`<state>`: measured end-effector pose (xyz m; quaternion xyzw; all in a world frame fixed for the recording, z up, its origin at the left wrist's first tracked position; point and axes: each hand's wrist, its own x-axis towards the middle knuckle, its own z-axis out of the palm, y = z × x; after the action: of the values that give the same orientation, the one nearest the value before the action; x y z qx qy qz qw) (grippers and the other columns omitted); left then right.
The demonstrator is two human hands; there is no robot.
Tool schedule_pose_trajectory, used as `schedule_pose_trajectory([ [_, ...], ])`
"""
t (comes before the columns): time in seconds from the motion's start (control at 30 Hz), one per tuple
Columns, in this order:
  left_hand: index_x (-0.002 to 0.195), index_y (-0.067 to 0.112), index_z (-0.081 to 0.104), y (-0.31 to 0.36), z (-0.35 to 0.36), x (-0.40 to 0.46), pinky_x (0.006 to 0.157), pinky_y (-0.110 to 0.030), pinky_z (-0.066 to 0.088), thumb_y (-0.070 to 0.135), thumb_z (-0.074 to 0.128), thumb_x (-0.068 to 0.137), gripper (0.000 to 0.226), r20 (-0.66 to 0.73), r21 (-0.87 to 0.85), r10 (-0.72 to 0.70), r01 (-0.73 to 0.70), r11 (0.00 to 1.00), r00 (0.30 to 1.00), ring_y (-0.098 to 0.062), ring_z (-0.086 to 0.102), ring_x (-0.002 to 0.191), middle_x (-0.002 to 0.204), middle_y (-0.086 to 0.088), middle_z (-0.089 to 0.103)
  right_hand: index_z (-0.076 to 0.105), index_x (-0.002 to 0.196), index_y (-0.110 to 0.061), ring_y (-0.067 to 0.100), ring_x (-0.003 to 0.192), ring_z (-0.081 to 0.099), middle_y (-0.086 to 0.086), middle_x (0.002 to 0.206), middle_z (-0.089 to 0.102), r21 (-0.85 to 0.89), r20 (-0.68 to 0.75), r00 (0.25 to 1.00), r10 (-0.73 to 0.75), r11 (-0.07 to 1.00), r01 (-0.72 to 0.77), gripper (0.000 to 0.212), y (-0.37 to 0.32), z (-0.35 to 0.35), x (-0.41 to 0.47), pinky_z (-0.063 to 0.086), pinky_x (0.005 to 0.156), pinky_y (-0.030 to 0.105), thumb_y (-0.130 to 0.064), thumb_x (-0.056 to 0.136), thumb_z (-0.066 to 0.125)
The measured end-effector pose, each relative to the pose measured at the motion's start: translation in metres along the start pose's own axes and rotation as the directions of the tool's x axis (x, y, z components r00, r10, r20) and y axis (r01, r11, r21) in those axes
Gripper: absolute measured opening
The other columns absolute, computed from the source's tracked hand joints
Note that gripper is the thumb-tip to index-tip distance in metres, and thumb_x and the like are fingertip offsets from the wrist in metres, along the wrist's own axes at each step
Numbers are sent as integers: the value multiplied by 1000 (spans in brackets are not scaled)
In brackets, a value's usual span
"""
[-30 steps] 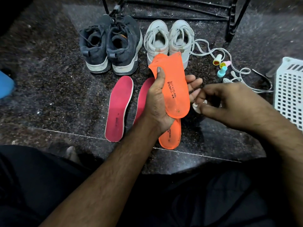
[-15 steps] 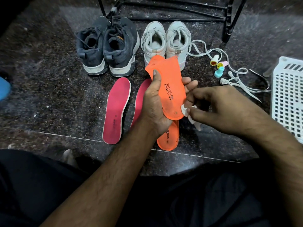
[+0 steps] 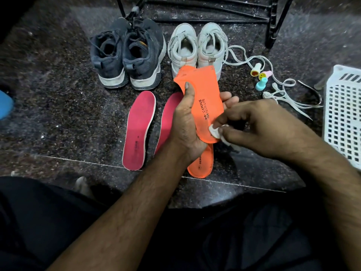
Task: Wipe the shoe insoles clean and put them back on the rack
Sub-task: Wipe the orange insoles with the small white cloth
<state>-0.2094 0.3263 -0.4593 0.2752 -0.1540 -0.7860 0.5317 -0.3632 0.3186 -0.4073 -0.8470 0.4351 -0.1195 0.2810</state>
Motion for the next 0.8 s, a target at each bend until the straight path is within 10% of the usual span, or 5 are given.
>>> schedule_pose_trajectory([
  [0.3,104,2,63,3,3,-1,78,-37,55,68,22,100,77,-62,11,-3,4,1000,998,-23,71,81,85,-12,72,73,94,-36,4,74,66,-13,81,72,8,95,995,-6,1000,6,35,-5,0,0,55,70,37,-55,74,50],
  [0.43,96,1,71,1,1,3,98,-48,46,67,26,100,80,-92,19,8,-7,1000,996,-27,69,83,88,-14,72,69,96,-34,9,84,67,-14,89,70,30,-102,995,19,999,-16,32,-1,-3,0,56,75,40,-55,78,52],
  [0.8,95,-1,69,6,8,-2,71,-35,60,65,26,100,79,-155,38,28,-22,999,987,-23,74,79,85,-15,74,74,100,-36,5,89,67,-19,93,69,59,54,986,-157,986,154,20,-2,4,1,55,78,40,-40,84,64],
])
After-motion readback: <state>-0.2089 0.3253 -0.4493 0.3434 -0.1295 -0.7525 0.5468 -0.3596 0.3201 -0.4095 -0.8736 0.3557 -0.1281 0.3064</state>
